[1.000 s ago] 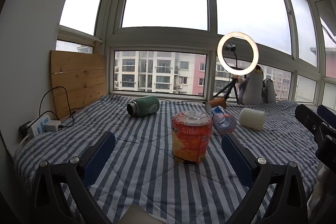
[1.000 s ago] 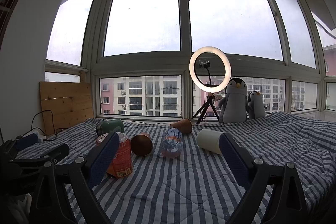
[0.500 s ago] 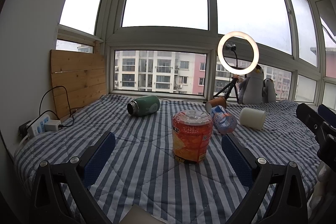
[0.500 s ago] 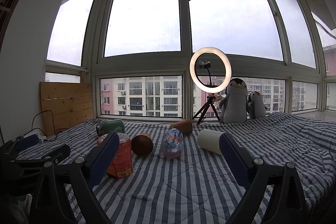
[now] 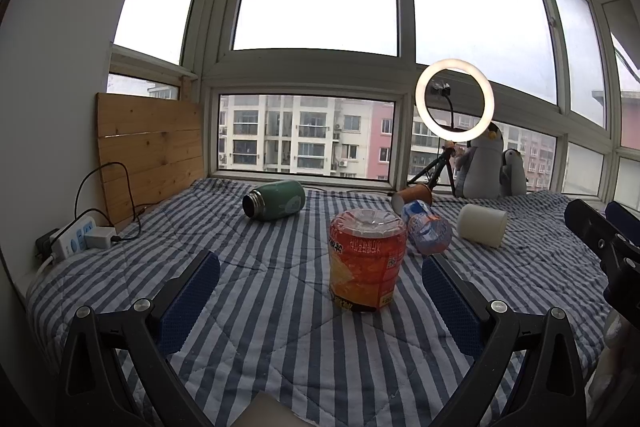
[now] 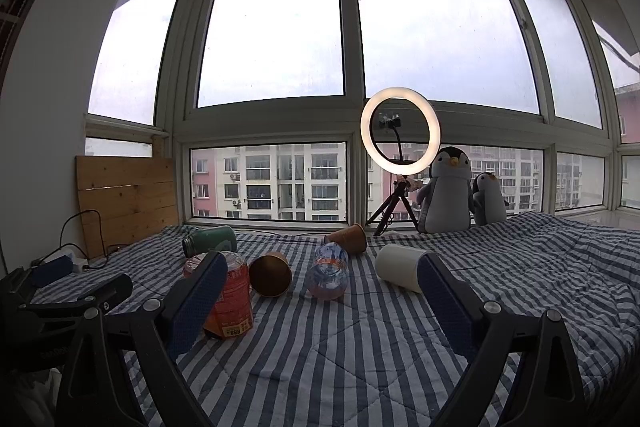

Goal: Flip cup upside down

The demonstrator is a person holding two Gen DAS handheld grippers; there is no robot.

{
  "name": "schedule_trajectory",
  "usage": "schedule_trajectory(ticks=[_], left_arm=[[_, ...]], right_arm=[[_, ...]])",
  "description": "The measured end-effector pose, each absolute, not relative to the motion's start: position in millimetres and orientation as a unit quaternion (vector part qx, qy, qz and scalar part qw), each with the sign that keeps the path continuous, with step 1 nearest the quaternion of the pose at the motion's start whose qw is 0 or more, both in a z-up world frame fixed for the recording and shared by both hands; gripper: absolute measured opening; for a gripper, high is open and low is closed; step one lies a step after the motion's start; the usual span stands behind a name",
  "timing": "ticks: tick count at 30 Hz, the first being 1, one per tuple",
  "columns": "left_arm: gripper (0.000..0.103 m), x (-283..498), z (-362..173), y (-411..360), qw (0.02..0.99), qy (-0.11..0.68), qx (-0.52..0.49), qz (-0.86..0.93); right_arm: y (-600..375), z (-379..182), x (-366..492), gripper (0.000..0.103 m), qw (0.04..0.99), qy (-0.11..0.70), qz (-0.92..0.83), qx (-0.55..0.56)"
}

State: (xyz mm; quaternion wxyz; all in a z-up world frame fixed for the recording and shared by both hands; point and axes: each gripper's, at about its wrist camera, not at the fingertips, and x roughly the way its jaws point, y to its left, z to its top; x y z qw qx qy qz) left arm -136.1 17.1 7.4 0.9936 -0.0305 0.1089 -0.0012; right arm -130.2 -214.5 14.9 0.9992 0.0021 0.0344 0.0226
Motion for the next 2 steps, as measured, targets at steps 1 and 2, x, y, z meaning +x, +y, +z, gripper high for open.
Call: schedule_trajectory(ticks=[1, 2], left_arm=[[0.103, -136.2, 7.2, 16.9, 0.994, 0.109, -0.030, -0.001], [0.103, -136.2, 7.0, 16.5, 0.994, 0.109, -0.029, -0.001]], right_arm=[[-215.0, 14.6, -130.3, 0.094, 0.999, 0.035, 0.023, 0.002], [-214.9, 14.5, -130.1, 0.094, 0.999, 0.035, 0.023, 0.002]])
